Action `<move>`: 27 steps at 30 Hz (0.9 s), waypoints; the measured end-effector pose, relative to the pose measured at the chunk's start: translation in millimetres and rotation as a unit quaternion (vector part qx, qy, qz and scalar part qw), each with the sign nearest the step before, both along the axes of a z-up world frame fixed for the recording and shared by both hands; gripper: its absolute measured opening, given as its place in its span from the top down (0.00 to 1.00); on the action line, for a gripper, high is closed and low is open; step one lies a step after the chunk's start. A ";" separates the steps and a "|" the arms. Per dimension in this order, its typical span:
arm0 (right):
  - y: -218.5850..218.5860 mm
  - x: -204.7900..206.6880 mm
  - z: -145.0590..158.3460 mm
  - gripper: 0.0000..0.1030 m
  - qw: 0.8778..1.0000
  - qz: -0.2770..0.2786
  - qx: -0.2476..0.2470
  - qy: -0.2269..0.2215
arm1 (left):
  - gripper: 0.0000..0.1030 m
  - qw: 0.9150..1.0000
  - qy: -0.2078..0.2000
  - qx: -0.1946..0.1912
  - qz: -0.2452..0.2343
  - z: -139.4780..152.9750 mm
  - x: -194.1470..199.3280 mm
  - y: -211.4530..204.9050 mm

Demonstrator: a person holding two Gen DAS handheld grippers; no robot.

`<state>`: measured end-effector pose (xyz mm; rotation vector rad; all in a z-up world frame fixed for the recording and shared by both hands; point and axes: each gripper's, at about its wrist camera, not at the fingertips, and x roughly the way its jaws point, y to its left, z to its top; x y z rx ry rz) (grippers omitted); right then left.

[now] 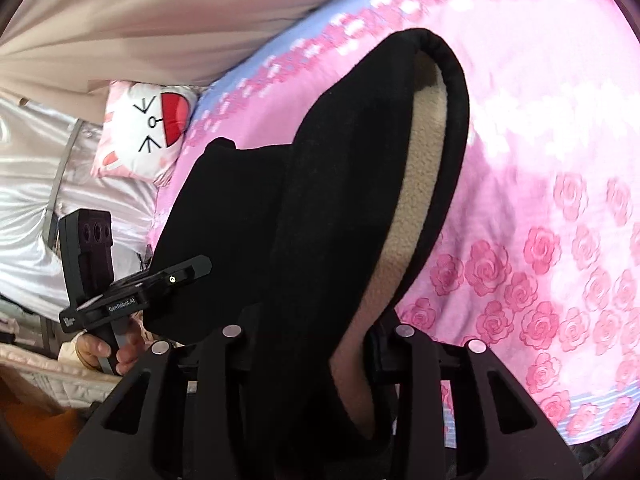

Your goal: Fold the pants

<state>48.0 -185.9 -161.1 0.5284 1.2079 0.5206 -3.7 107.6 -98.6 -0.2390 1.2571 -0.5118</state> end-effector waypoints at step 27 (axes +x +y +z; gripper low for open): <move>-18.2 134.8 134.3 0.67 0.972 -0.017 -0.017 -0.232 | 0.64 0.970 -0.243 0.000 0.005 139.7 130.8 -11.6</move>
